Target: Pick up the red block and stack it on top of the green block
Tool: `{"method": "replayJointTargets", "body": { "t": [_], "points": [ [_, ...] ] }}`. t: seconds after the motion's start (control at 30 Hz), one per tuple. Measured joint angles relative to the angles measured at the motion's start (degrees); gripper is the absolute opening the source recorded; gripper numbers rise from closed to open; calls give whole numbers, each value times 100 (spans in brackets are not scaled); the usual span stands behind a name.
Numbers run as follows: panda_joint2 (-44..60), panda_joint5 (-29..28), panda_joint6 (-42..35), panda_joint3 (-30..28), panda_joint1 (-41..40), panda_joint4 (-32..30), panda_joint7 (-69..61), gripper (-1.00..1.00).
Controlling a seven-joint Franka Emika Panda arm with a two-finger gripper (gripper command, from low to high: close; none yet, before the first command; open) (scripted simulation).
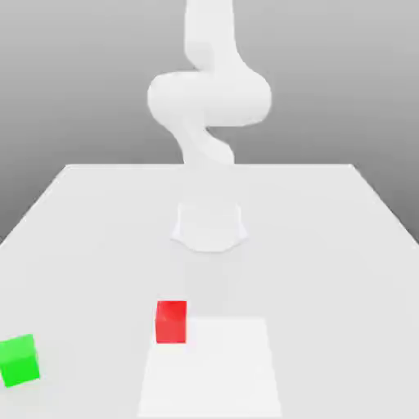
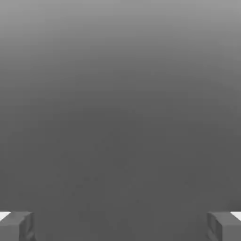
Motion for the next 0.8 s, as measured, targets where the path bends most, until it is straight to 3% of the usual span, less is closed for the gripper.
{"method": "replayJointTargets", "body": {
  "t": [0.57, 0.8],
  "points": [
    [3478, -163, 2529, -721, -209, -2882, -872, 0],
    [5162, 593, 3898, -298, -496, -2873, -1490, 0]
  ]
}}
